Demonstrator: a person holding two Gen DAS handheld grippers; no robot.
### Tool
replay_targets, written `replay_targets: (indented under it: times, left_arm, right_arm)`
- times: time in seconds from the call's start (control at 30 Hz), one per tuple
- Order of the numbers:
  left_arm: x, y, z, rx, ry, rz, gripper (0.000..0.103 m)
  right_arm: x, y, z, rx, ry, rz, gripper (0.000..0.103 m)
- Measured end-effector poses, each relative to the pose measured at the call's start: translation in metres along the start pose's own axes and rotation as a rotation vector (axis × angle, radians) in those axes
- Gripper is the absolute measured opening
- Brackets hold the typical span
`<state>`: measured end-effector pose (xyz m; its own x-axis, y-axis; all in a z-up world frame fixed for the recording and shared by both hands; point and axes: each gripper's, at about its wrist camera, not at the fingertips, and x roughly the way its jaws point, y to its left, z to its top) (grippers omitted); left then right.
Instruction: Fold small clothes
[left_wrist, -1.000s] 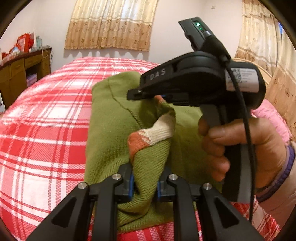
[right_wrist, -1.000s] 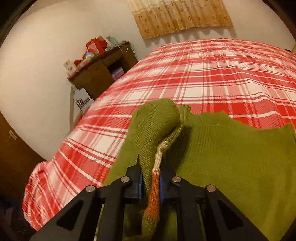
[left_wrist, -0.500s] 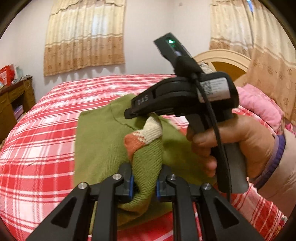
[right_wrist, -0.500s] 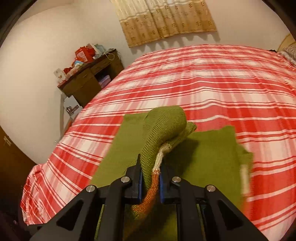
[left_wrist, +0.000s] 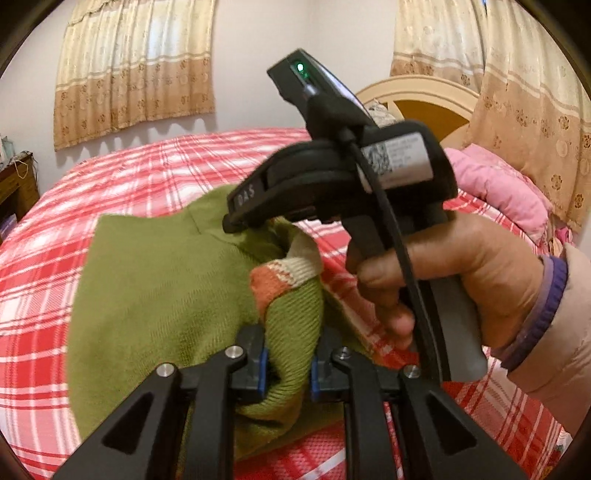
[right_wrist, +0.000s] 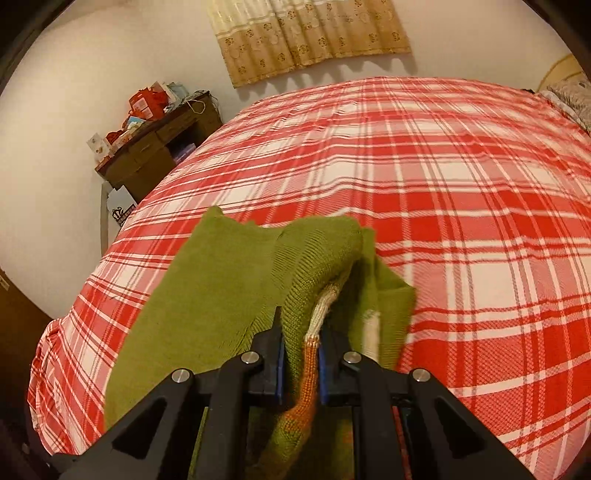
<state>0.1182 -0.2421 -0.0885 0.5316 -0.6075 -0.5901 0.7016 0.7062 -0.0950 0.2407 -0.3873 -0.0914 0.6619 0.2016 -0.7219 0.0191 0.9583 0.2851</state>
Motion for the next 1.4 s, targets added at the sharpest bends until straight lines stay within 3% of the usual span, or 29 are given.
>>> replay_targets:
  times: [0.4,0.53,0.6,0.7,0.77,0.83,0.9,1.1,1.17,1.27,1.33,1.4]
  left_arm:
    - [0.013,-0.011,-0.001,0.019,0.073,0.01,0.017]
    - [0.01,-0.017,-0.005,0.037,0.103,0.028,0.022]
    - [0.0,-0.016,-0.01,0.041,0.125,0.02,0.026]
    - [-0.028,-0.008,-0.026,0.046,0.112,-0.008,0.047]
    - [-0.05,0.0,-0.037,0.035,0.097,0.003,0.07]
    - [-0.068,0.012,-0.05,-0.006,0.093,0.015,0.073]
    - [-0.077,0.024,-0.06,-0.055,0.114,0.018,0.073]
    - [-0.083,0.052,-0.068,-0.159,0.148,0.109,0.073]
    - [-0.078,0.052,-0.066,-0.138,0.164,0.153,0.073]
    - [-0.062,0.051,-0.063,-0.07,0.202,0.251,0.073]
    - [-0.06,0.059,-0.065,-0.058,0.209,0.276,0.073]
    - [-0.057,0.066,-0.063,-0.073,0.204,0.281,0.076]
  right_arm:
    - [0.01,-0.026,-0.018,0.093,-0.023,0.053,0.013]
    - [0.008,-0.036,-0.025,0.168,-0.046,0.097,0.013]
    - [0.001,-0.042,-0.029,0.209,-0.043,0.134,0.019]
    - [-0.026,-0.051,-0.043,0.248,-0.05,0.144,0.021]
    - [-0.049,-0.055,-0.058,0.258,-0.062,0.06,0.024]
    - [-0.071,-0.053,-0.075,0.227,-0.064,-0.09,0.024]
    - [-0.095,-0.04,-0.089,0.179,-0.109,-0.131,0.024]
    - [-0.131,0.026,-0.087,0.014,-0.184,-0.008,0.025]
    - [-0.12,0.05,-0.081,-0.081,-0.124,0.028,0.025]
    - [-0.086,0.07,-0.082,-0.202,-0.001,-0.044,0.025]
    - [-0.066,0.071,-0.093,-0.238,0.071,-0.12,0.025]
    - [-0.058,0.067,-0.103,-0.253,0.095,-0.143,0.025]
